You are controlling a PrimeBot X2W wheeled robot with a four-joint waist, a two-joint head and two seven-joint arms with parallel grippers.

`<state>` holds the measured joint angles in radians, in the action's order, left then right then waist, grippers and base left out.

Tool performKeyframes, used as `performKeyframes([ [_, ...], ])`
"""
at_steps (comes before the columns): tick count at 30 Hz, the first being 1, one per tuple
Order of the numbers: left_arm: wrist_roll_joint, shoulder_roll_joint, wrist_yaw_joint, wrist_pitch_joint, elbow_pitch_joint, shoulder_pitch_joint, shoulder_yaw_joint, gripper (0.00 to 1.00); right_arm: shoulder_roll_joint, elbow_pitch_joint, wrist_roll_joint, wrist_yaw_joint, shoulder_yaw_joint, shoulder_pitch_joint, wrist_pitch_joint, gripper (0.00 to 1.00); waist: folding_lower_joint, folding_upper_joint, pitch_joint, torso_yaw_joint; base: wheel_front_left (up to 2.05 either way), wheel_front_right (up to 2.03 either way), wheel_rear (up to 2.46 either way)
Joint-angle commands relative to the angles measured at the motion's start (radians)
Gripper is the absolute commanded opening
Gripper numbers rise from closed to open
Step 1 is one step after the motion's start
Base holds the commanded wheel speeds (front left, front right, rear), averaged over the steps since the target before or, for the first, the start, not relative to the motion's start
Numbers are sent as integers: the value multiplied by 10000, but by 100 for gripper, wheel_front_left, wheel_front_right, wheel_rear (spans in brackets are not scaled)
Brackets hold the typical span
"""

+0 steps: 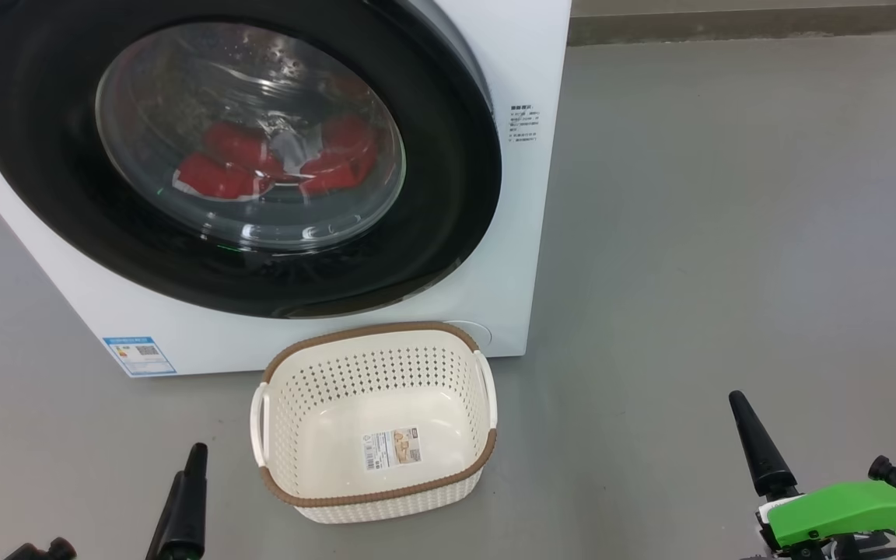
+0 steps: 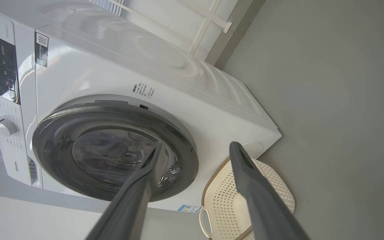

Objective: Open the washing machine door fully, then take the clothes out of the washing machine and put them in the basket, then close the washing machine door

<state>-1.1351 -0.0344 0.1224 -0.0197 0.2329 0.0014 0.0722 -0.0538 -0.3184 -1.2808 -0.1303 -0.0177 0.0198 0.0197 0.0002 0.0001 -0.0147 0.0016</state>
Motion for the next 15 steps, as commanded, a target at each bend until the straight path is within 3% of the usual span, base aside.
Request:
performKeyframes([
  [1,304,-98,17,-106,-331,-85,200,100,-144,309,253,-1,123,283,114,100,-1,-1,-5,-2,0,0,0],
  [15,2259,-107,-197,-506,-495,34,178,100,-338,304,2221,-2,588,292,513,100,-1,-1,-67,9,0,0,0],
])
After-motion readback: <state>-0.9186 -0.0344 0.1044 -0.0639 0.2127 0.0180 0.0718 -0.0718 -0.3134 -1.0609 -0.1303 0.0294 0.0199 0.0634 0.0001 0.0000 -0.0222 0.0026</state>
